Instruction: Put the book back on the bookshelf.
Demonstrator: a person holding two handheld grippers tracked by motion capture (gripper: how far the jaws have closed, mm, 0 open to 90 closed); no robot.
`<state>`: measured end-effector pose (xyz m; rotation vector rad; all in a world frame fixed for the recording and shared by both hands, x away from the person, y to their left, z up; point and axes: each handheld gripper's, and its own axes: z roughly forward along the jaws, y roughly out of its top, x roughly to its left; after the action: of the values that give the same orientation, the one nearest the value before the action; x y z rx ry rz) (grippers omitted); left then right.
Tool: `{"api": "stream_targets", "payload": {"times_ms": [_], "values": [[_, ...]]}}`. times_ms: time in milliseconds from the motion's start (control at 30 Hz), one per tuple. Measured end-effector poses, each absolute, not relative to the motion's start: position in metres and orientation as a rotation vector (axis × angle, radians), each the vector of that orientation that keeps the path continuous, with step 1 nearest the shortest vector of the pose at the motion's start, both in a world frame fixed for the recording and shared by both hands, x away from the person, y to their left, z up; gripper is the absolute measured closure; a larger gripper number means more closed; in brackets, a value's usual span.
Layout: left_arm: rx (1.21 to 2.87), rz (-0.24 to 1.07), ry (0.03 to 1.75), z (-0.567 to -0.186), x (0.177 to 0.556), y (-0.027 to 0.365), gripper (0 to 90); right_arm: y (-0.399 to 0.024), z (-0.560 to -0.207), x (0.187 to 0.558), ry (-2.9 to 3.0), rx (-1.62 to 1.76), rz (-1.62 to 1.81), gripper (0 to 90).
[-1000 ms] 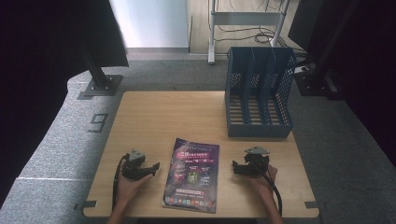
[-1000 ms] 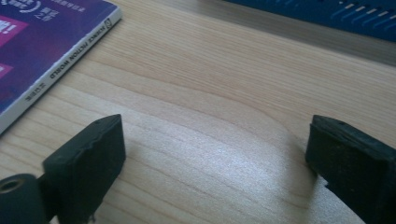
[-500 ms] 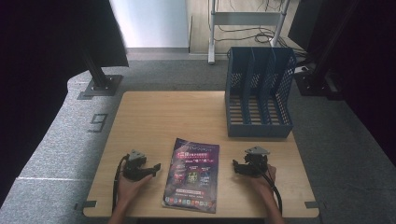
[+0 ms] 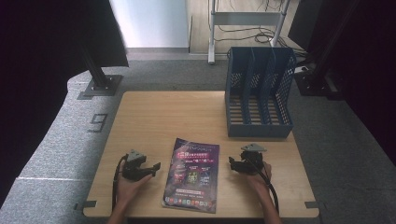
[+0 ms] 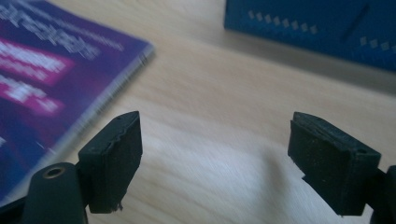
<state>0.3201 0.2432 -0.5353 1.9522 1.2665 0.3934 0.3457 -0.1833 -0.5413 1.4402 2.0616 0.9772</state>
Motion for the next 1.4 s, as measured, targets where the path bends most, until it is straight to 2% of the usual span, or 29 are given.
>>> {"api": "stream_targets", "payload": {"times_ms": [667, 1000, 1400], "values": [[1.915, 0.365, 1.243, -0.532, 0.327, 0.234, 25.0, -0.152, -0.532, 0.33, 2.093, 1.346, 1.135, 18.3], [1.906, 0.366, 1.24, -0.528, 0.312, 0.236, 24.6, -0.127, -0.532, 0.336, 2.121, 1.314, 1.135, 17.8], [1.924, 0.376, 1.225, -0.53, 0.312, 0.229, 24.8, -0.103, -0.545, 0.348, 2.176, 1.295, 1.079, 17.3]]}}
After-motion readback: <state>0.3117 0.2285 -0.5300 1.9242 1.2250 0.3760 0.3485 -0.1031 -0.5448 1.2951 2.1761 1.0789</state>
